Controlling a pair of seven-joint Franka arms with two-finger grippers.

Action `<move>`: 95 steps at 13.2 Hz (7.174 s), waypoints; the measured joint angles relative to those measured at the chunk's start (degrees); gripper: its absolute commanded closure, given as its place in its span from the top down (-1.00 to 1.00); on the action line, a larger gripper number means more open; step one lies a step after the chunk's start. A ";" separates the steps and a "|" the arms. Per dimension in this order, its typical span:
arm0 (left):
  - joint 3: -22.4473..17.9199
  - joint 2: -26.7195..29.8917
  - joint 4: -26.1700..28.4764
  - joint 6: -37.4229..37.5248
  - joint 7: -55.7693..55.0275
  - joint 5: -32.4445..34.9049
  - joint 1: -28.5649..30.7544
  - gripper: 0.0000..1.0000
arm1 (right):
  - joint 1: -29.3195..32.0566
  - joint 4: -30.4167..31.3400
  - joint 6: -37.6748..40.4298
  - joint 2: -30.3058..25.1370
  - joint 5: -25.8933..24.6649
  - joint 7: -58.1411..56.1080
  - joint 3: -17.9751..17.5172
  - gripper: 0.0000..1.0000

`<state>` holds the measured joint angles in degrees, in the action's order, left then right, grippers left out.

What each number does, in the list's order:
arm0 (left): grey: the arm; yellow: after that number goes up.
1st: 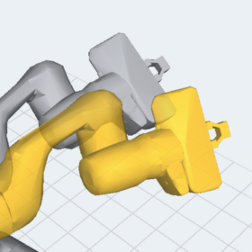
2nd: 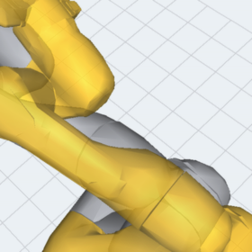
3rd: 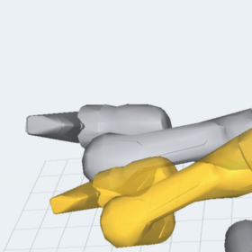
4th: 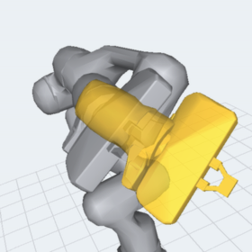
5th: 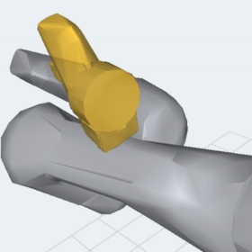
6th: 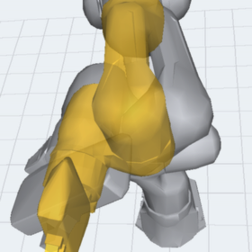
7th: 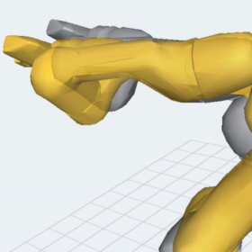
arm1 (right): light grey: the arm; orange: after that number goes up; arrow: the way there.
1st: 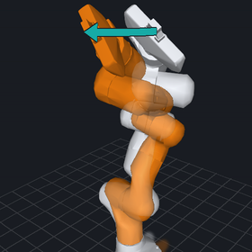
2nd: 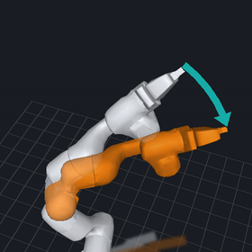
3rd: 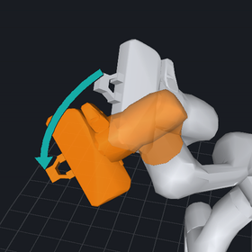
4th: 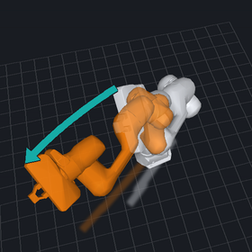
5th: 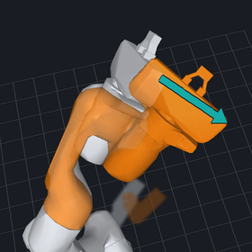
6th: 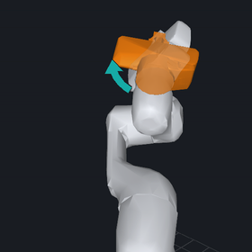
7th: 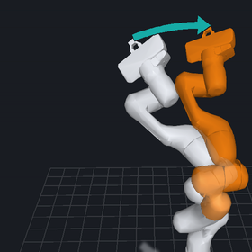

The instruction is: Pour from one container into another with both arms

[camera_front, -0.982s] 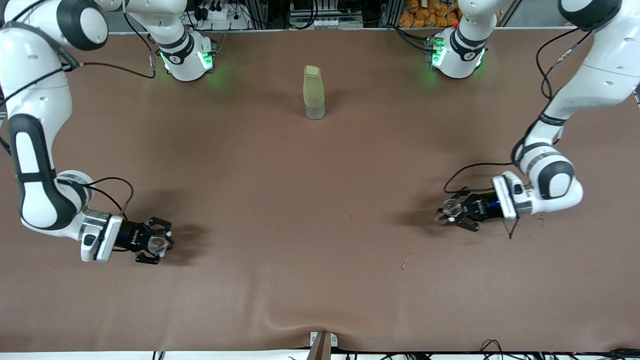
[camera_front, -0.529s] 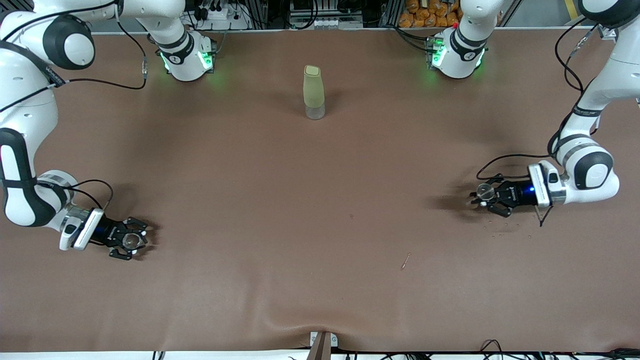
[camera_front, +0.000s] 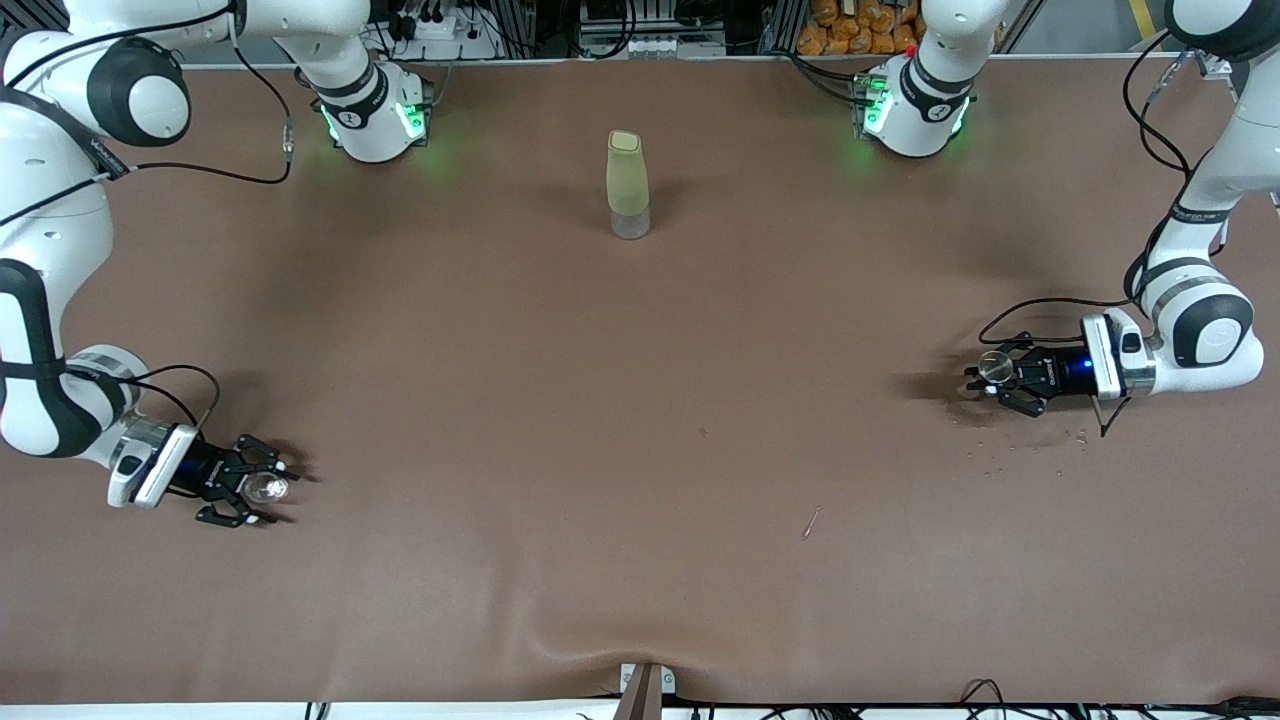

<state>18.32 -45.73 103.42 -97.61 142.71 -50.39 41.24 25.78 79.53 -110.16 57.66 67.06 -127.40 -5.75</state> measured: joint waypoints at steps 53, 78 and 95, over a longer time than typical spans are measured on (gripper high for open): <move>4.48 25.44 -6.89 -1.55 -96.12 26.60 0.51 1.00 | -24.64 4.11 30.21 -56.54 -66.64 126.94 10.62 1.00; -17.31 42.04 -13.26 -1.63 -157.45 43.15 -43.52 1.00 | -24.58 3.98 28.29 -56.28 -65.90 127.32 11.01 1.00; -13.36 41.87 -14.73 -1.96 -144.41 50.02 -42.32 1.00 | -24.06 4.03 28.29 -56.07 -65.90 127.34 11.16 1.00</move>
<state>4.96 -3.86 88.69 -99.57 -1.70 -0.37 -1.08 1.71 83.56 -81.87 1.60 1.16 -0.06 5.41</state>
